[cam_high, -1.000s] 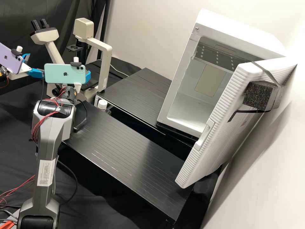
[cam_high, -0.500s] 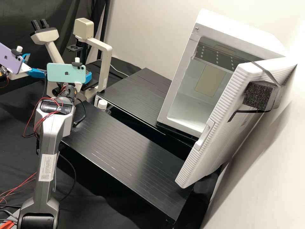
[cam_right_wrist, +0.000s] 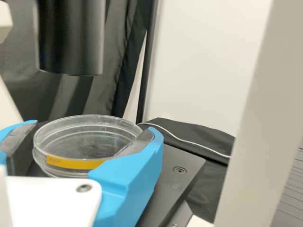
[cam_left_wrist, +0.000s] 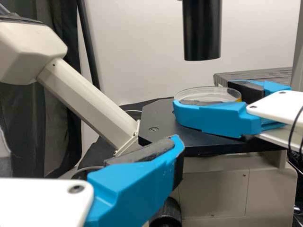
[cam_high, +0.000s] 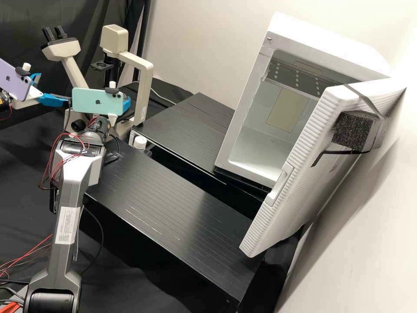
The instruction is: Take out the petri dish and place it under the microscope.
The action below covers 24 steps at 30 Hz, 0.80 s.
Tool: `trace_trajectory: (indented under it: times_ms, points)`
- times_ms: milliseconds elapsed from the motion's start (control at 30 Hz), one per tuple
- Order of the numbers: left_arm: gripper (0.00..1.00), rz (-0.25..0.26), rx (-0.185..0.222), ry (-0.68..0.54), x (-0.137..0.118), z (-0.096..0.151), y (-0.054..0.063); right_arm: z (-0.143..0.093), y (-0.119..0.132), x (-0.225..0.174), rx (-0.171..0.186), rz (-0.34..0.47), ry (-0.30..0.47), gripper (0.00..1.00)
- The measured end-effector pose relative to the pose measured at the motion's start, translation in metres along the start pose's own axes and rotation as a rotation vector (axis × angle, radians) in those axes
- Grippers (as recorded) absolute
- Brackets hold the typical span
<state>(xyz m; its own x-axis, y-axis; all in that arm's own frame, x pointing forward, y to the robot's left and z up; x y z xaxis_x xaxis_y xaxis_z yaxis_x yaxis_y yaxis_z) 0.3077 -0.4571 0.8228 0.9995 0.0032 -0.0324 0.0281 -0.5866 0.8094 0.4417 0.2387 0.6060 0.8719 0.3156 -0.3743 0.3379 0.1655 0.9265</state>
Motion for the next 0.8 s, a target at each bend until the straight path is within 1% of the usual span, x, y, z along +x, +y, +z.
trace_trajectory:
  times_ms: [33,67,167,233,533,600,800]
  points:
    - [1.0,0.0,0.0,0.0,0.0,0.0,0.0,0.001,0.001,0.001,0.004,0.007,-0.002,0.0]
    - [1.0,0.0,0.0,0.0,0.0,0.0,0.0,0.001,0.001,0.002,-0.001,0.007,-0.002,1.0]
    - [1.0,0.0,0.0,0.0,0.0,0.0,0.0,0.001,0.004,0.003,-0.007,0.004,-0.005,1.0]
    - [1.0,0.0,0.0,0.0,0.0,0.0,0.0,0.001,0.005,0.004,-0.02,0.003,-0.007,1.0]
    - [1.0,0.0,0.0,0.0,0.0,0.0,0.0,0.002,0.004,0.003,-0.016,0.004,-0.013,1.0]
    - [1.0,0.0,0.0,0.0,0.0,0.0,0.0,0.003,0.003,0.002,-0.002,0.0,-0.017,1.0]
    - [1.0,0.0,0.0,0.0,0.0,0.0,0.0,0.003,0.004,-0.012,-0.018,-0.002,0.006,1.0]
